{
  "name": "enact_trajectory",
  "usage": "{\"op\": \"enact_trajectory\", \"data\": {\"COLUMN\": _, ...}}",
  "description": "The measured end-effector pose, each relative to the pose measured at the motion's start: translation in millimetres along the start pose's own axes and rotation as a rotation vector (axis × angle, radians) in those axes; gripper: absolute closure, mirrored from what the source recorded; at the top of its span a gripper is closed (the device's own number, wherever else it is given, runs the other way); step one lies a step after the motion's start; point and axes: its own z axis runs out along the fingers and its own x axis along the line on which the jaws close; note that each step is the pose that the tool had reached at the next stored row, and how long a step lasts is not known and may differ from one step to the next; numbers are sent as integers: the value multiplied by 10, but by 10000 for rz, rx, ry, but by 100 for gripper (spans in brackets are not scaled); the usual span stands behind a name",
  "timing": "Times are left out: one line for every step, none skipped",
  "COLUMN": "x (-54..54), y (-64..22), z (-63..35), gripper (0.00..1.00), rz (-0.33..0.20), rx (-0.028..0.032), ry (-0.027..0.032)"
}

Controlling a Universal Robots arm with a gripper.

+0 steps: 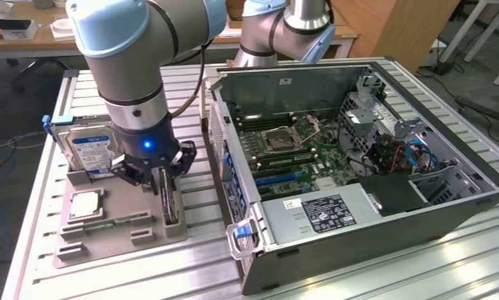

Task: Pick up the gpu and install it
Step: 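Pick up the gpu and move the gpu toward the slot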

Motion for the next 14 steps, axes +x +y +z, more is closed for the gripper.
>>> {"op": "enact_trajectory", "data": {"x": -3, "y": 0, "z": 1, "gripper": 61, "rz": 1, "rx": -20, "ry": 45}}
{"op": "enact_trajectory", "data": {"x": -8, "y": 0, "z": 1, "gripper": 61, "rz": 1, "rx": -38, "ry": 132}}
{"op": "enact_trajectory", "data": {"x": -13, "y": -1, "z": 2, "gripper": 61, "rz": 1, "rx": -59, "ry": 210}}
{"op": "enact_trajectory", "data": {"x": -19, "y": -2, "z": 2, "gripper": 61, "rz": 1, "rx": -81, "ry": 276}}
{"op": "enact_trajectory", "data": {"x": -21, "y": -2, "z": 2, "gripper": 61, "rz": 1, "rx": -84, "ry": 306}}
{"op": "enact_trajectory", "data": {"x": -21, "y": -2, "z": 2, "gripper": 61, "rz": 1, "rx": -84, "ry": 305}}
{"op": "enact_trajectory", "data": {"x": -21, "y": -2, "z": 2, "gripper": 61, "rz": 2, "rx": -84, "ry": 306}}
{"op": "enact_trajectory", "data": {"x": -21, "y": -2, "z": 2, "gripper": 61, "rz": 2, "rx": -84, "ry": 306}}
{"op": "enact_trajectory", "data": {"x": -21, "y": -2, "z": 2, "gripper": 61, "rz": 2, "rx": -84, "ry": 307}}
{"op": "enact_trajectory", "data": {"x": -27, "y": -2, "z": 2, "gripper": 61, "rz": 2, "rx": -84, "ry": 307}}
{"op": "enact_trajectory", "data": {"x": -44, "y": -3, "z": 3, "gripper": 61, "rz": 2, "rx": -84, "ry": 308}}
{"op": "enact_trajectory", "data": {"x": -66, "y": -4, "z": 5, "gripper": 61, "rz": 3, "rx": -84, "ry": 307}}
{"op": "enact_trajectory", "data": {"x": -73, "y": -4, "z": 6, "gripper": 61, "rz": 2, "rx": -85, "ry": 305}}
{"op": "enact_trajectory", "data": {"x": -73, "y": -4, "z": 6, "gripper": 61, "rz": 2, "rx": -84, "ry": 307}}
